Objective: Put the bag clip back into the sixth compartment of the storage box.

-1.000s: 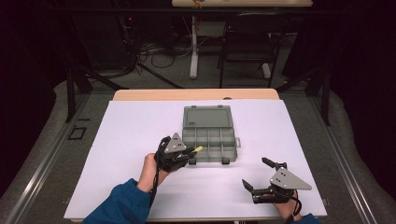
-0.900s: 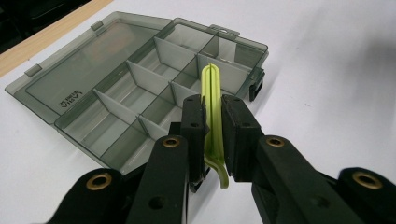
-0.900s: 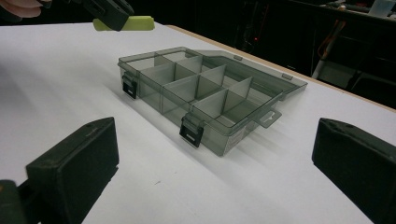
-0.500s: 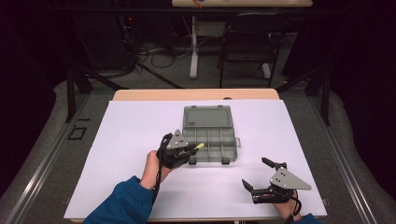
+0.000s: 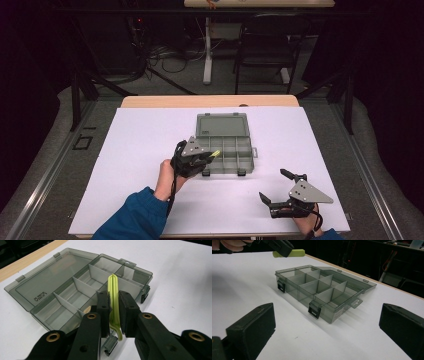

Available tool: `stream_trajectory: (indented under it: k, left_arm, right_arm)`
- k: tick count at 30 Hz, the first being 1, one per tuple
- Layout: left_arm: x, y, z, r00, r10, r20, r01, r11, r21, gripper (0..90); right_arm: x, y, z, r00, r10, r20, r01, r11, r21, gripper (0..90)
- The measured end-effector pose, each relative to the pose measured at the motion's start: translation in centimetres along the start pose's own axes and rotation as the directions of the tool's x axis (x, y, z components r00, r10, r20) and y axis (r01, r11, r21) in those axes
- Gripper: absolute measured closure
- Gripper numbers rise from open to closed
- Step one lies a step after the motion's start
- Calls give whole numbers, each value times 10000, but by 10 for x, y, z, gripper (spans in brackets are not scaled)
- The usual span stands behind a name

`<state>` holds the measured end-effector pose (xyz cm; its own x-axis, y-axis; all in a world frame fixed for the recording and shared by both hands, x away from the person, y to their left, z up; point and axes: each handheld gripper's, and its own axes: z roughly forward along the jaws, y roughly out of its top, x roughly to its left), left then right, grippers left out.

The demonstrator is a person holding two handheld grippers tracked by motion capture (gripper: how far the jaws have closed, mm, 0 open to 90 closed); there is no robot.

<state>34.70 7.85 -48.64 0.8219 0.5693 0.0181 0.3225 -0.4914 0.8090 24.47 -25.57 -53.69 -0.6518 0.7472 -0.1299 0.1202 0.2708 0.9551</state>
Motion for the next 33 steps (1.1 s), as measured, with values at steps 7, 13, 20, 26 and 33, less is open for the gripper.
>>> stream_trajectory:
  k: [7, 13, 20, 26, 33]
  left_arm:
    - [1, 2, 4, 9995, -295, -75, 294, 9996, -46, 799]
    - [2, 1, 8, 9989, -441, -145, 441, 9990, -18, 799]
    - [4, 1, 15, 9966, -762, -324, 765, 9970, 85, 798]
    - [4, -1, 20, 9947, -923, -456, 929, 9956, 103, 798]
    - [4, -2, 25, 9931, -1009, -590, 1018, 9947, 125, 798]
  right_arm:
    - [0, 0, 0, 10000, -4, 12, 4, 10000, 6, 1]
    - [0, 0, 0, 10000, 4, 20, -4, 10000, 2, 1]
    - [0, 0, 0, 10000, 11, 37, -11, 10000, -6, 1]
    - [0, 0, 0, 10000, 12, 36, -12, 10000, -30, 1]
    - [0, 0, 0, 10000, 4, 38, -4, 10000, -14, 1]
